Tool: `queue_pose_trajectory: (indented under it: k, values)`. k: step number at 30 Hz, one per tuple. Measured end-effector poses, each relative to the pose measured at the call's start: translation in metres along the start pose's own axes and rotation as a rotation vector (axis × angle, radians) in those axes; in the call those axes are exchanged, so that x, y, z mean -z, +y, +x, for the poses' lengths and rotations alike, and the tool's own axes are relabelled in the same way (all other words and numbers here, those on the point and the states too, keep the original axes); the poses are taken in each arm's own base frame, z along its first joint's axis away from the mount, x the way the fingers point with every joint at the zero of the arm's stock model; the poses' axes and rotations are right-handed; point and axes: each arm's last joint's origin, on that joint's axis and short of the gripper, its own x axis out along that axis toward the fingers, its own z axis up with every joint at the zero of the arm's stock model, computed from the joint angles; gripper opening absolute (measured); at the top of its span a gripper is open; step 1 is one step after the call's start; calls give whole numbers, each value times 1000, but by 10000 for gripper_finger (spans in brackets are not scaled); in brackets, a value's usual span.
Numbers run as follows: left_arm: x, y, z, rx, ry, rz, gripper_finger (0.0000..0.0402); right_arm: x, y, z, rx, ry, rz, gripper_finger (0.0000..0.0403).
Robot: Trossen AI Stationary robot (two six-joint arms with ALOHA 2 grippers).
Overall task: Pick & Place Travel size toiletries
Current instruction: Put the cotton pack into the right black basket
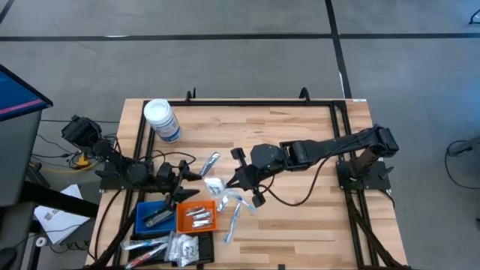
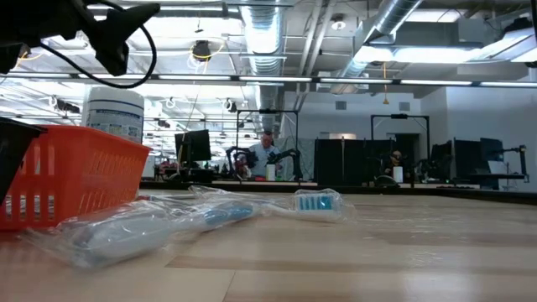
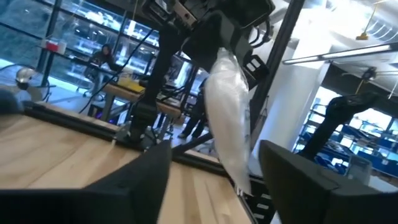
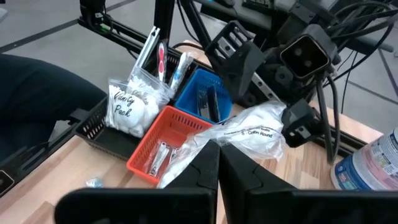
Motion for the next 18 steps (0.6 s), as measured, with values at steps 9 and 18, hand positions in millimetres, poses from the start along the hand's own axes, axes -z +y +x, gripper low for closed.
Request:
queue_pose_trajectory:
  k: [9, 18]
  values:
    - [-1, 6, 3, -12, -8, -1, 325, -3, -2, 0, 12, -29, -8, 0]
    - [0, 8, 26, 22, 3, 25, 306, 1, -9, 6, 37, -44, -21, 0]
